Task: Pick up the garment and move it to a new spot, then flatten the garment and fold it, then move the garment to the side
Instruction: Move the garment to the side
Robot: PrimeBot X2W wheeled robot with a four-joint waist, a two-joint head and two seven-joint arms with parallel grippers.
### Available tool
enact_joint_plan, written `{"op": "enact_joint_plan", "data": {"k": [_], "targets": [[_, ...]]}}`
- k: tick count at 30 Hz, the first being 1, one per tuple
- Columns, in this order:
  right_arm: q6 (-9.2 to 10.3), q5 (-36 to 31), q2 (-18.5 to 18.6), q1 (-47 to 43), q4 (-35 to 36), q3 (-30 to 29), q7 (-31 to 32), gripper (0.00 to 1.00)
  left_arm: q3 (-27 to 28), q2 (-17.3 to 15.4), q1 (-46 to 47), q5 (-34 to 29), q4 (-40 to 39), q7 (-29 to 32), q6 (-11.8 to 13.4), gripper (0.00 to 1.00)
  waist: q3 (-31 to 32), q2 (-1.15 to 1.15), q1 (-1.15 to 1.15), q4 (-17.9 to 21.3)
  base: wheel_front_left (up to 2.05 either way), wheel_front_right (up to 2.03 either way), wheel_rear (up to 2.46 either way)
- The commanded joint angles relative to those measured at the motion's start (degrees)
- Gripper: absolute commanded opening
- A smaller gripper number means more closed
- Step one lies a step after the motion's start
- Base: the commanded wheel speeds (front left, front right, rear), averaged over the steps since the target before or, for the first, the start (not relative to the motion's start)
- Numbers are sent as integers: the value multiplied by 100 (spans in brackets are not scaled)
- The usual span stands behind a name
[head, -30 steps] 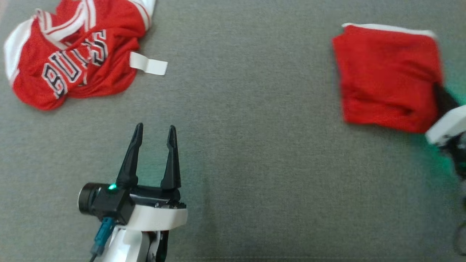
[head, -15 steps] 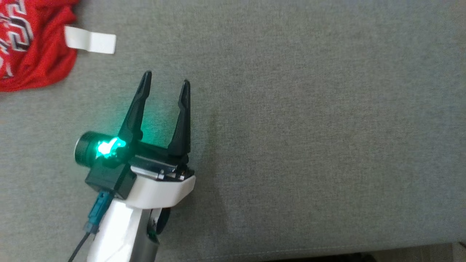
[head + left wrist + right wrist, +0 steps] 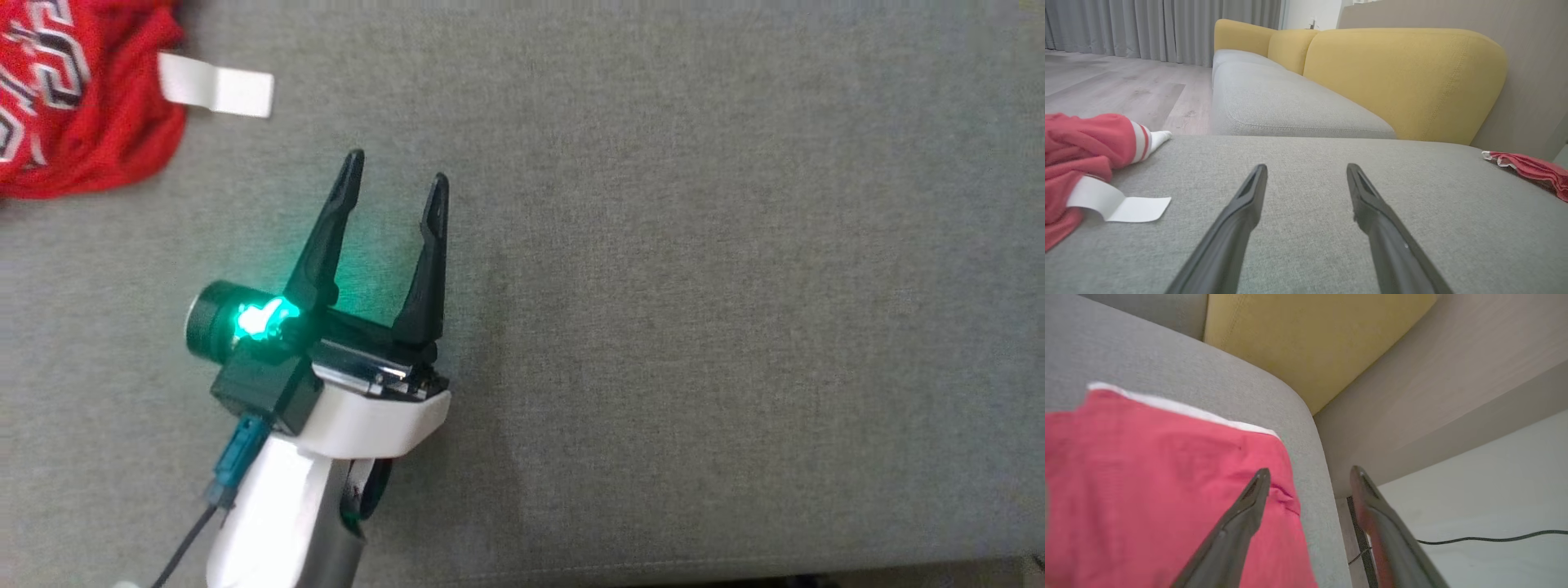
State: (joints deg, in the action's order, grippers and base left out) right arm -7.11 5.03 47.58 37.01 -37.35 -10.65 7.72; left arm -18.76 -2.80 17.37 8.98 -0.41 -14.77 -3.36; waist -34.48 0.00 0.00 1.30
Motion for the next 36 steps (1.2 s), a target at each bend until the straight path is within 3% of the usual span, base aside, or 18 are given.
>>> {"op": "enact_joint_plan", "data": {"k": [1,4,6,13,18,22,28,36], "targets": [[-37,-136,124,-148,170,-57,-75,100,100,-8,-121,24,-131,-23,21,100,331,0,0,-93,0,0,0],[-37,-395,-529,-306,321,-54,-266,100,99,-8,-297,84,9,-23,70,100,861,0,0,-158,0,0,0],[-37,-256,-1331,-609,588,459,-669,100,205,-8,-600,178,170,-23,193,100,1507,0,0,-173,0,0,0],[-37,76,-2638,-1751,882,1538,-1587,100,493,-8,-1391,136,895,-23,408,100,2944,0,0,-255,0,0,0],[-37,534,-3168,-2340,1029,1979,-2179,100,733,-8,-1650,33,1091,-23,539,100,3499,0,0,-339,0,0,0],[-37,551,-3560,-2693,1388,2132,-2266,100,789,-8,-1700,98,1115,-23,517,100,3722,0,0,-357,0,0,0],[-37,356,-4098,-3492,2146,1807,-2270,100,818,-8,-1806,68,1157,-23,586,100,3942,0,0,-361,0,0,0],[-37,181,-4362,-4046,2429,1469,-2271,100,858,-8,-1903,53,1295,-23,630,100,4070,0,0,-375,0,0,0]]}}
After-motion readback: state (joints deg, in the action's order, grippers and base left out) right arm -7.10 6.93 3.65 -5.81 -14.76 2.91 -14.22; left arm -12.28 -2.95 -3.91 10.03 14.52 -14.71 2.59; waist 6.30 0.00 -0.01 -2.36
